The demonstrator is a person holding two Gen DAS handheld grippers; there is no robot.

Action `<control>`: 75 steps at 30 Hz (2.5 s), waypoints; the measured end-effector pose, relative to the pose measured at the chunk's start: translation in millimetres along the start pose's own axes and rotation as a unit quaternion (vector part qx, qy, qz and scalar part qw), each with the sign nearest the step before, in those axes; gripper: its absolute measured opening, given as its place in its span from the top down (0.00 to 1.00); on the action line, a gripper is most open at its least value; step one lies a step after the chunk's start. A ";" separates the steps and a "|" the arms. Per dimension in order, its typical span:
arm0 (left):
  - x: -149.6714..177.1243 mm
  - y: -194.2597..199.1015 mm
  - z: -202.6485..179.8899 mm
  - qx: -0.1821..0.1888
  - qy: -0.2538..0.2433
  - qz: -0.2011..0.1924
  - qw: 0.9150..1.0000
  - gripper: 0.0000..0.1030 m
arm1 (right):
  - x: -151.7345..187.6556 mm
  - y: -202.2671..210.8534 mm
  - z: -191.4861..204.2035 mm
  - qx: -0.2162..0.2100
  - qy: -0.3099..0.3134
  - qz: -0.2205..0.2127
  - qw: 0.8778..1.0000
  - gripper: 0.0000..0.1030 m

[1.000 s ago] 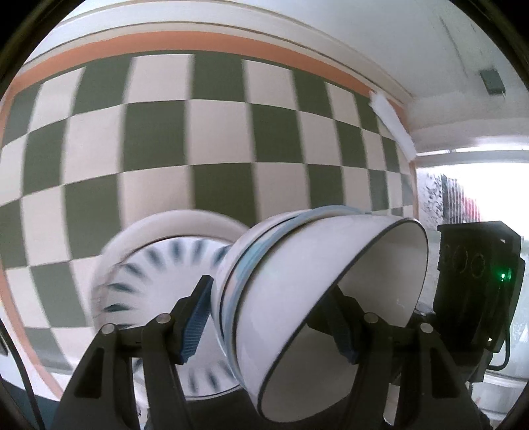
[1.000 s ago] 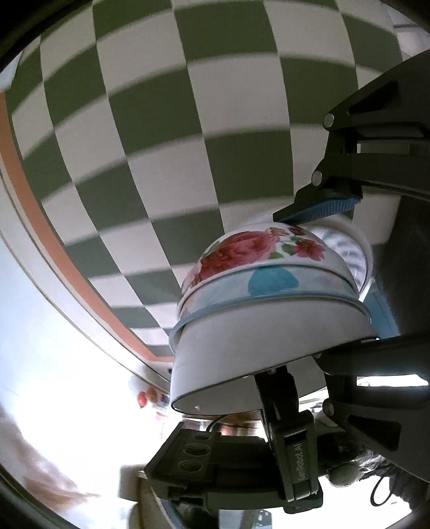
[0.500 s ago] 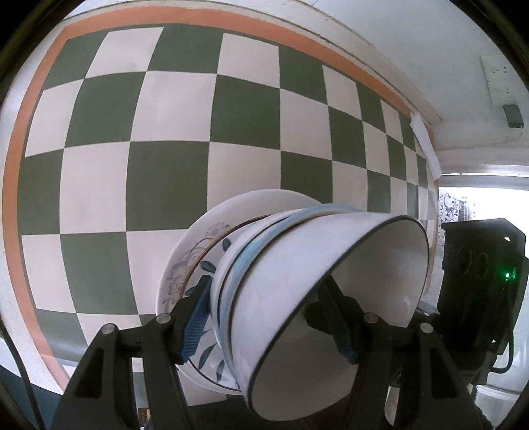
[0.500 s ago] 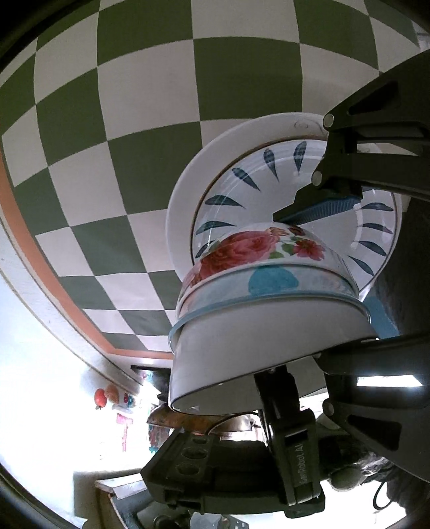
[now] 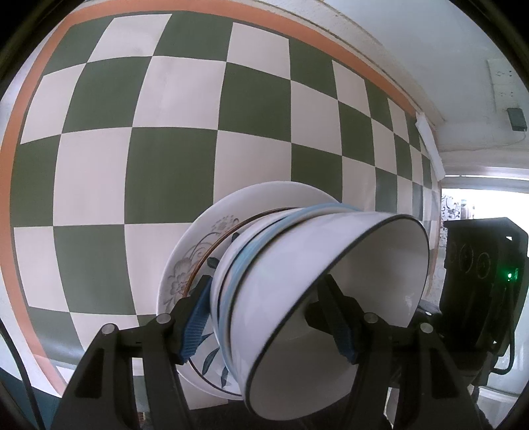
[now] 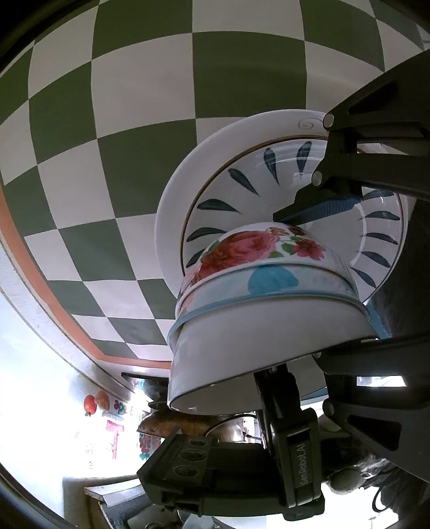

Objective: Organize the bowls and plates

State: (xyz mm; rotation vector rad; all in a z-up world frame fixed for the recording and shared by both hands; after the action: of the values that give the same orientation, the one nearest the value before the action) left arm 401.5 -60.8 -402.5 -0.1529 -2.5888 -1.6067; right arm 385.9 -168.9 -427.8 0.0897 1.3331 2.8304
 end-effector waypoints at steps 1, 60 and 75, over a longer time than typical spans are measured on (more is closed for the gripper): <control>0.2 -0.1 -0.3 -0.001 -0.001 0.000 1.000 0.40 | 0.0 -0.2 0.3 -0.001 0.001 -0.001 1.000 0.50; 118.6 124.5 -43.5 -0.162 -0.077 -0.260 0.949 0.01 | 113.6 159.3 71.2 0.242 0.076 -0.217 0.943 0.04; 258.0 213.9 -77.3 -0.161 -0.066 -0.355 0.918 0.01 | 243.9 242.8 144.6 0.253 0.145 -0.282 0.914 0.03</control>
State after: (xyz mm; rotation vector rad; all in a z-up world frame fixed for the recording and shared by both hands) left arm 176.1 -26.1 -145.1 0.7757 -2.6033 -2.3062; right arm 154.0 -203.7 -137.4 -0.6287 1.7602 2.0265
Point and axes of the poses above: each gripper's, at about its wrist camera, not at the fingertips, and y roughly against the way its jaws point, z to its left, x to its underside, the point moved 6 cm from there along -y, roughly the way its jaws point, and after that the axes turned 2 degrees about y, right-handed, at the moved point
